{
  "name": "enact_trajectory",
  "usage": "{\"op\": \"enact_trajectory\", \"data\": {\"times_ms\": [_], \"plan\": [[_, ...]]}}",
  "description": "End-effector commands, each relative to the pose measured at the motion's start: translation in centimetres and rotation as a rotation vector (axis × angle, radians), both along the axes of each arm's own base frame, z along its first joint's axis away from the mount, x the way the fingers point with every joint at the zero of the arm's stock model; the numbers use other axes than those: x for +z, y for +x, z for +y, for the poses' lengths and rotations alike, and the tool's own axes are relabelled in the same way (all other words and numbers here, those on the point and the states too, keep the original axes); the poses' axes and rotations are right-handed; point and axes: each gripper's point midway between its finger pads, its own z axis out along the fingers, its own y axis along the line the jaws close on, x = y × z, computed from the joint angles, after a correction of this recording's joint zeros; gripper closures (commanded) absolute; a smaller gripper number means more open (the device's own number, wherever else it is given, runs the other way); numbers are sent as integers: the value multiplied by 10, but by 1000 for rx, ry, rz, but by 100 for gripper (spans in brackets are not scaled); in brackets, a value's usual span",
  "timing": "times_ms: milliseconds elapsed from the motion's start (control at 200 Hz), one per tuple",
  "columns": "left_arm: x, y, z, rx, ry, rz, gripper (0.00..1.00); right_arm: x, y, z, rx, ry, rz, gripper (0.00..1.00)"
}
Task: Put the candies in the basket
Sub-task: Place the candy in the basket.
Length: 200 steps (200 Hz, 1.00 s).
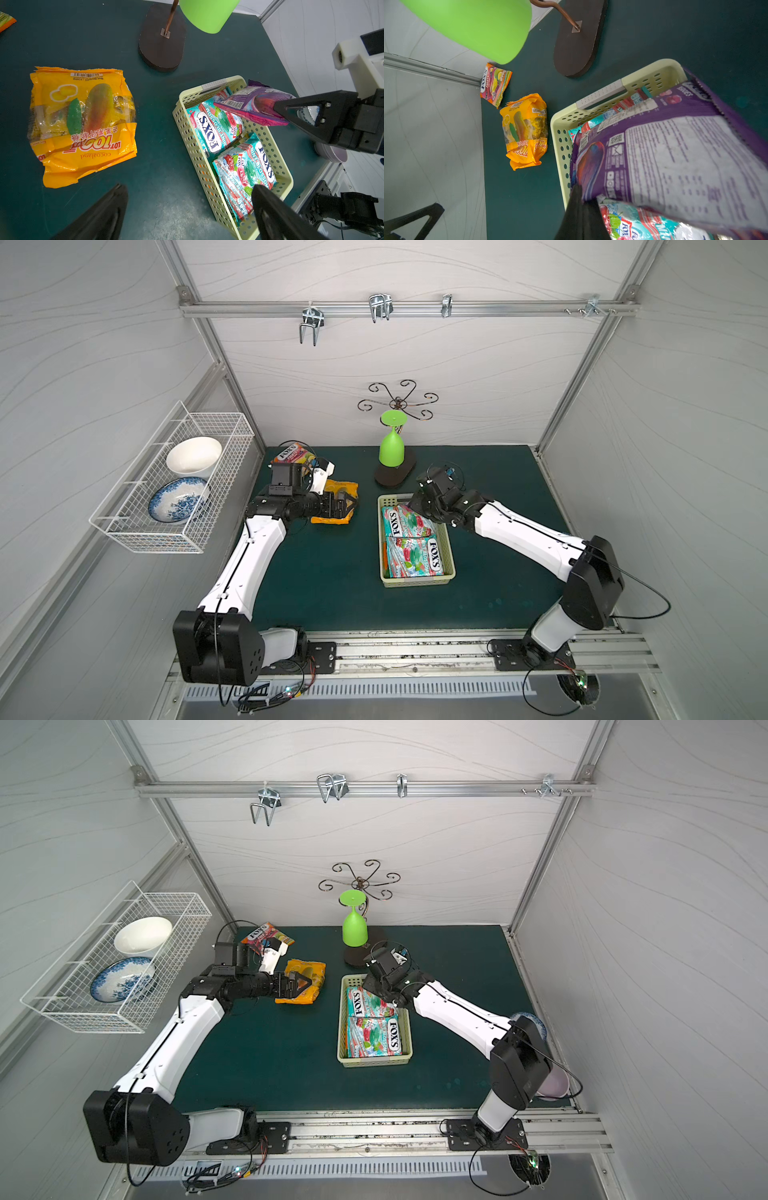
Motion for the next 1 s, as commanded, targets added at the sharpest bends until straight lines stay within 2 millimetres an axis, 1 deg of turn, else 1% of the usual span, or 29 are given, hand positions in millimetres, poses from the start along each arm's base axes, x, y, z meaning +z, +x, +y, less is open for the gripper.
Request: {"op": "enact_trajectory", "data": {"times_ms": [0,105,150,245,385,415,535,580,635,690,750,795,936,996], "plan": [[10,4,1,-1,0,-54,3,17,11,20,17,43,-55,100],[12,5,2,1,2,-50,3,15,17,26,14,26,-62,100],[13,4,1,0,0,-54,3,9,20,30,16,27,-57,100],[10,4,1,-3,-1,-58,3,4,22,39,30,28,-47,100],[14,4,2,1,2,-56,3,-2,30,42,25,-9,-59,100],[14,4,1,0,0,-59,3,-6,31,44,28,-12,-55,100],[11,4,1,-2,1,-57,3,-21,31,49,46,-23,-20,100],[12,4,1,-1,2,-53,3,-22,29,51,49,-17,-9,100],[15,4,1,-1,0,-57,3,-22,24,56,69,-4,-2,100],[14,4,1,-4,-4,-59,3,-23,17,63,95,-4,2,100],[11,5,0,-5,-4,-58,3,-24,8,70,130,5,17,93],[10,5,1,-3,0,-52,3,-20,3,72,149,17,26,88],[12,6,1,-2,-4,-56,3,-1,-7,65,174,25,-4,75],[8,5,1,-4,0,-54,3,5,-12,63,194,31,-15,66]]}}
